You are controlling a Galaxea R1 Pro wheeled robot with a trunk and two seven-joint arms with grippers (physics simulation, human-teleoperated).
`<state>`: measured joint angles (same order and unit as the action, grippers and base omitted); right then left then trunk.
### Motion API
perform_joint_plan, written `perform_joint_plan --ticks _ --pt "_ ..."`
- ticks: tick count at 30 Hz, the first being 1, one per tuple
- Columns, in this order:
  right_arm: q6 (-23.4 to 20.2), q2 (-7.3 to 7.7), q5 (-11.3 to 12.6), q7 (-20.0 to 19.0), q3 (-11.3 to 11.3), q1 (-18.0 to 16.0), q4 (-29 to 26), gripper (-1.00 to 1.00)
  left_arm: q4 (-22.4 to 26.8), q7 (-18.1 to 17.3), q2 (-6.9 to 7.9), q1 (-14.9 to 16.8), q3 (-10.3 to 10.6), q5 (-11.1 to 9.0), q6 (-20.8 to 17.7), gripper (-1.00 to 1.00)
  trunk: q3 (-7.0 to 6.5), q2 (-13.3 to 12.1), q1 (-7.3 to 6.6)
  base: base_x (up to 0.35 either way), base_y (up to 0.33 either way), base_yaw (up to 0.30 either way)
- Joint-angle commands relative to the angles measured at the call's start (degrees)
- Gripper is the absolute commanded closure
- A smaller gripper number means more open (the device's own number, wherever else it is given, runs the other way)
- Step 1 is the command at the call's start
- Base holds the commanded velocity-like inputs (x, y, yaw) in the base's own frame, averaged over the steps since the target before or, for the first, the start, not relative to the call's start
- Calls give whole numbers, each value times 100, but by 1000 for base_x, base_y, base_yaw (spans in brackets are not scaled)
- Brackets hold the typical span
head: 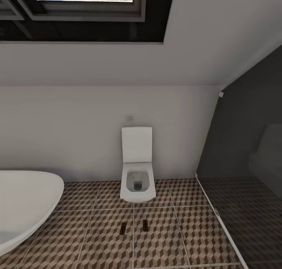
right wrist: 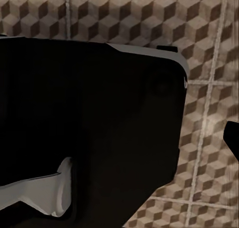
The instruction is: Take the four mousetraps from the cabinet in the bathroom and place them on the bathroom floor. Make sure all four end up on the same floor surface, and ensure that at least two of them are either under or directly next to the same bathroom sink.
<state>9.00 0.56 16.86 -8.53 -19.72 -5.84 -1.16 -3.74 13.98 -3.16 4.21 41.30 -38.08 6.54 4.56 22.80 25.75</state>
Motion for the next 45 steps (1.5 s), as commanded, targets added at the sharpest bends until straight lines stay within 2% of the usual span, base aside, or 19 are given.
perform_joint_plan --ticks 1,8,13,21,31,45 --pt "21 1 61 54 -40 -5 5 -100 -18 0 -7 8 36 -33 33 -100 12 12 3 0 0 0" --pt "38 -2 63 699 -42 -5 -1 -100 -6 0 -7 5 36 -33 40 -100 12 12 3 0 0 0" --pt "40 -13 63 826 -47 -5 -5 -100 -5 0 -2 6 42 -28 40 -100 12 12 3 0 0 0" --pt "35 -20 63 865 -49 -5 -6 -100 -11 0 14 5 44 -14 41 -100 12 12 3 0 0 0" --pt "32 -21 63 874 -49 -5 -7 -100 -18 0 115 5 45 -7 41 -100 12 12 3 0 0 0" --pt "70 -58 77 871 -42 -5 -122 -100 -13 0 131 4 44 0 41 -100 12 12 3 0 0 0"
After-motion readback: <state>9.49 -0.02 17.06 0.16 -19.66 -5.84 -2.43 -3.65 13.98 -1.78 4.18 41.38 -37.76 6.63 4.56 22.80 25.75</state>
